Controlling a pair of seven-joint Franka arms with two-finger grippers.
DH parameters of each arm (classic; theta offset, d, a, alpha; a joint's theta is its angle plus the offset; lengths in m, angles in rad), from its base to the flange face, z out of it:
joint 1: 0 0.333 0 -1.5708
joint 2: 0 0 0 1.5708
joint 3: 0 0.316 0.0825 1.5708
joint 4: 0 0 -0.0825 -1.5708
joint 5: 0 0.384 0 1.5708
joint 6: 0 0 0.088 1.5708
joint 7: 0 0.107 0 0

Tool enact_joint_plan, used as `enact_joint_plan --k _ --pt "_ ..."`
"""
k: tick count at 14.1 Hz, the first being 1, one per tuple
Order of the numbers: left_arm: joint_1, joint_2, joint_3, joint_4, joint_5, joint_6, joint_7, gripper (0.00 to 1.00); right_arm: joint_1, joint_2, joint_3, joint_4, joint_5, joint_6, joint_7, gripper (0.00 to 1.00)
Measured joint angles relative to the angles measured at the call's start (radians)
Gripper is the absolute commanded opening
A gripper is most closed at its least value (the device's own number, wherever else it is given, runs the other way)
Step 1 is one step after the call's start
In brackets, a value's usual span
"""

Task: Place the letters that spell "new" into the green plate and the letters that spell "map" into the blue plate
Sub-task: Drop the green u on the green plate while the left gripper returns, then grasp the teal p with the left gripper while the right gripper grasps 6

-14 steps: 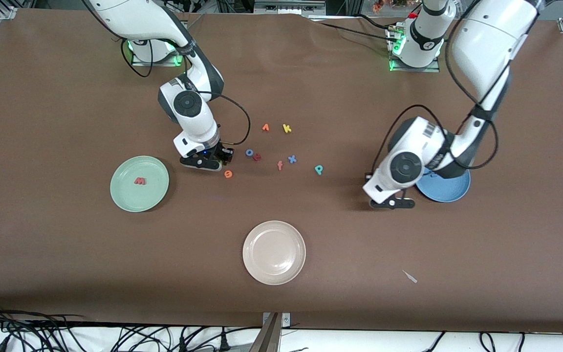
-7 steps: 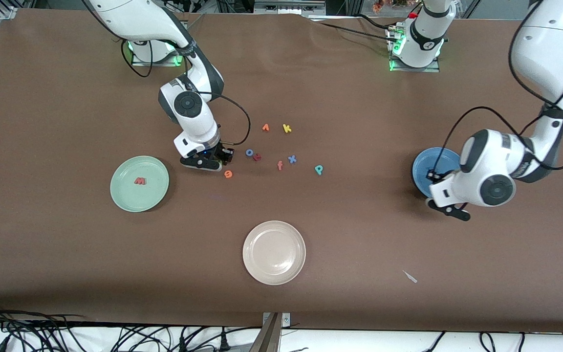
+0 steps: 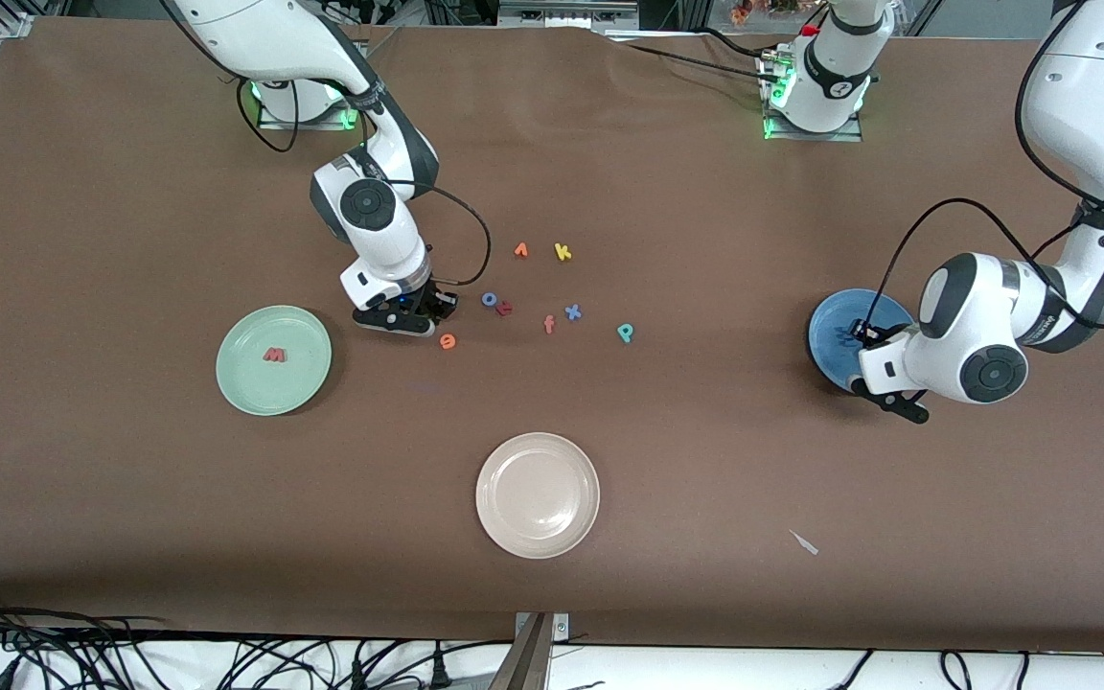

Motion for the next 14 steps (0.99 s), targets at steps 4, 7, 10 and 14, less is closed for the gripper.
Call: enact_joint_plan --k 4,7,10,14 --pt "-0.002 -0.018 -0.084 0.015 -0.107 0.006 -0.21 1.0 0.0 -0.008 -0.012 0.006 -0.002 -0.006 -0.028 0.21" --pt "-0.008 -0.018 -0.196 0.005 -0.121 0.063 -0.5 1.0 0.0 -0.055 -0.066 0.045 -0.003 -0.132 -0.165 0.21" --pt "-0.033 -0.019 -0.287 -0.038 -0.121 0.164 -0.768 1.0 -0.002 -0.118 -0.154 0.083 -0.003 -0.27 -0.359 0.21" --pt "-0.163 -0.013 -0.297 -0.097 -0.065 0.315 -1.11 1.0 -0.007 -0.135 -0.302 0.075 -0.003 -0.302 -0.634 0.22"
